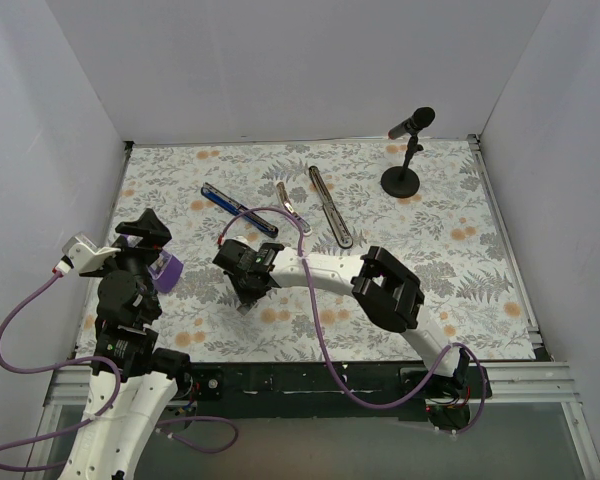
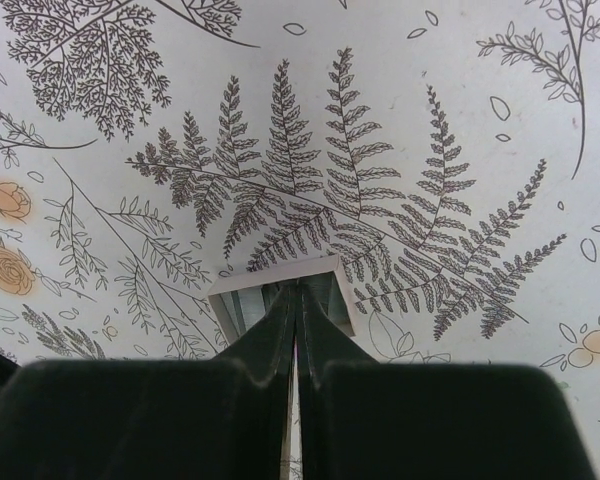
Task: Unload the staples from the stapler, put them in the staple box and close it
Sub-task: Adjust the staple in the staple box.
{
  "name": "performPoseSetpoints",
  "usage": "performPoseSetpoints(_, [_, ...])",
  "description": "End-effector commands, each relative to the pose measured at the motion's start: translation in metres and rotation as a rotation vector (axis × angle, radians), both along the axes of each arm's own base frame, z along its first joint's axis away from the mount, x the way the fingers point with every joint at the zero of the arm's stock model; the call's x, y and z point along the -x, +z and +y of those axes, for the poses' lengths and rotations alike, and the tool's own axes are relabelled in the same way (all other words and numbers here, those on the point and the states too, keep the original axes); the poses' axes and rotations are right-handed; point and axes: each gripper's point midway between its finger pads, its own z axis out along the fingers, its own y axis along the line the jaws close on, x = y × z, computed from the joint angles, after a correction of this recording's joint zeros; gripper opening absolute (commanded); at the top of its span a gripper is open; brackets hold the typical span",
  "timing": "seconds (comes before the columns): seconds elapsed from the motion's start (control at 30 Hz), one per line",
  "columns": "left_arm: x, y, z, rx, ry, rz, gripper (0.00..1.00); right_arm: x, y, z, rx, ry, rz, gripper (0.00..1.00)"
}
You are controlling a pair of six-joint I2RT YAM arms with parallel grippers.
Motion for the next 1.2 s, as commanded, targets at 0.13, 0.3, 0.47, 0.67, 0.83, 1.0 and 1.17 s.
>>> performPoseSetpoints(0.13, [-0.002, -0.003, 0.0, -0.011, 0.003, 0.013, 0.98, -0.006, 0.045, 0.014, -0.101, 0.038, -0.072, 0.01])
performPoseSetpoints(0.3, [-0.003, -0.002, -0.001, -0.012, 0.0, 0.013, 0.98, 0.001, 0.033, 0.012, -0.08, 0.076, -0.054, 0.01])
performPoseSetpoints(0.47, [-0.003, -0.003, -0.001, -0.012, -0.002, 0.015, 0.98, 0.001, 0.031, 0.012, -0.07, 0.089, -0.064, 0.03])
performPoseSetpoints(0.67, [-0.004, -0.003, -0.001, -0.013, -0.003, 0.015, 0.98, -0.009, 0.058, 0.016, -0.103, 0.148, -0.152, 0.17])
performPoseSetpoints(0.83, [-0.003, -0.002, 0.0, -0.011, 0.003, 0.013, 0.98, -0.004, 0.045, 0.013, -0.102, 0.183, -0.136, 0.22])
performPoseSetpoints(1.0, [-0.003, -0.004, 0.0, -0.012, 0.004, 0.018, 0.98, -0.012, 0.038, 0.007, -0.045, 0.184, -0.172, 0.22])
performPoseSetpoints(1.17, [-0.004, -0.005, -0.001, -0.017, 0.003, 0.025, 0.98, -0.051, 0.068, 0.001, -0.084, 0.176, -0.264, 0.35])
